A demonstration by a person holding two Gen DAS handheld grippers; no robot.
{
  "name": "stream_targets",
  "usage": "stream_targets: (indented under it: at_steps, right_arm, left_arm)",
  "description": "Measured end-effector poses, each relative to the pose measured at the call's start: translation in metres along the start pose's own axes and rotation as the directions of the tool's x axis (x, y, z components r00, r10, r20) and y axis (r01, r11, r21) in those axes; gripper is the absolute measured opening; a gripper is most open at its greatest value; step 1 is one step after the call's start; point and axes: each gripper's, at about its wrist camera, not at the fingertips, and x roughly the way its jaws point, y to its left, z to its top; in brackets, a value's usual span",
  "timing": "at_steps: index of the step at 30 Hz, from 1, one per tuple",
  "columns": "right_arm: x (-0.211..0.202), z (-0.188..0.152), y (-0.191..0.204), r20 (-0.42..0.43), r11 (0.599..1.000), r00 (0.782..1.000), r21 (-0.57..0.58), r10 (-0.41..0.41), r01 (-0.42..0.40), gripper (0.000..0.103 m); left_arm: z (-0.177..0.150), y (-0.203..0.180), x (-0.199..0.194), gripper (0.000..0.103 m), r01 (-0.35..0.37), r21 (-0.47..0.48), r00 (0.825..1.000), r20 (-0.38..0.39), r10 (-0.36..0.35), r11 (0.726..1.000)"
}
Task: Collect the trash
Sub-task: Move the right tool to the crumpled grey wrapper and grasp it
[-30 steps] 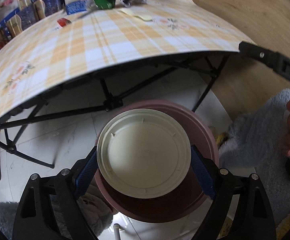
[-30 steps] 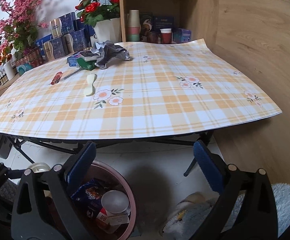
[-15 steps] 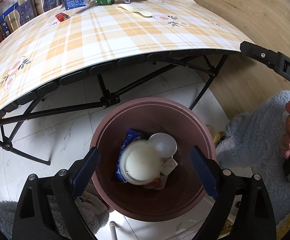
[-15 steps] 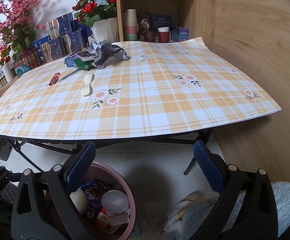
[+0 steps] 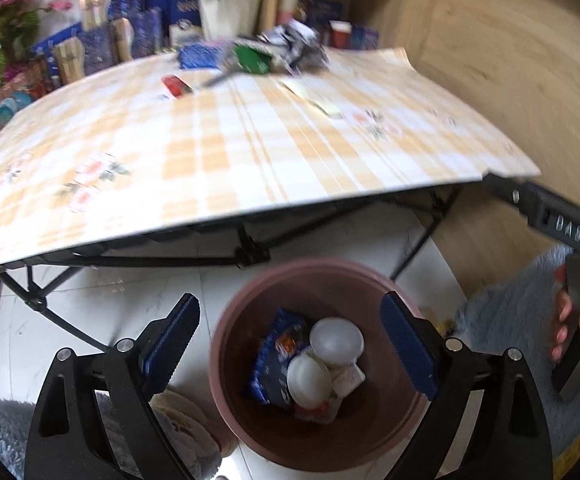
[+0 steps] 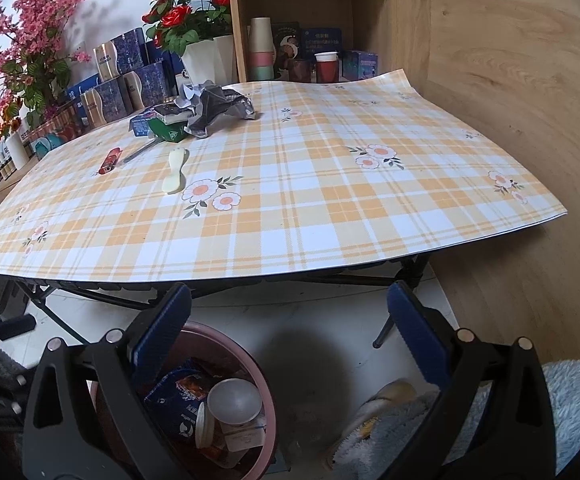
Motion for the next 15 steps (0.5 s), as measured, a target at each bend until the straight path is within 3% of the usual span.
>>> stream_targets:
  at_steps: [7,15]
  right_arm:
    - [0.004,0.001,0.004,-0.011,0.999,0.999,0.000,0.045,-0.045,0.097]
    - [0.003,0.022,0.008,0.002,0.995,0.996,-0.021,0.094,-0.094,0.097]
  left_arm:
    - [0.008,0.015,-0.019,0.090,-0.038,-0.065,0.993,0.106,0.045,0.997]
    - [0.024,0.043,-0.038,0.090,-0.081,-0.143,0.980,0.167,0.105,0.986]
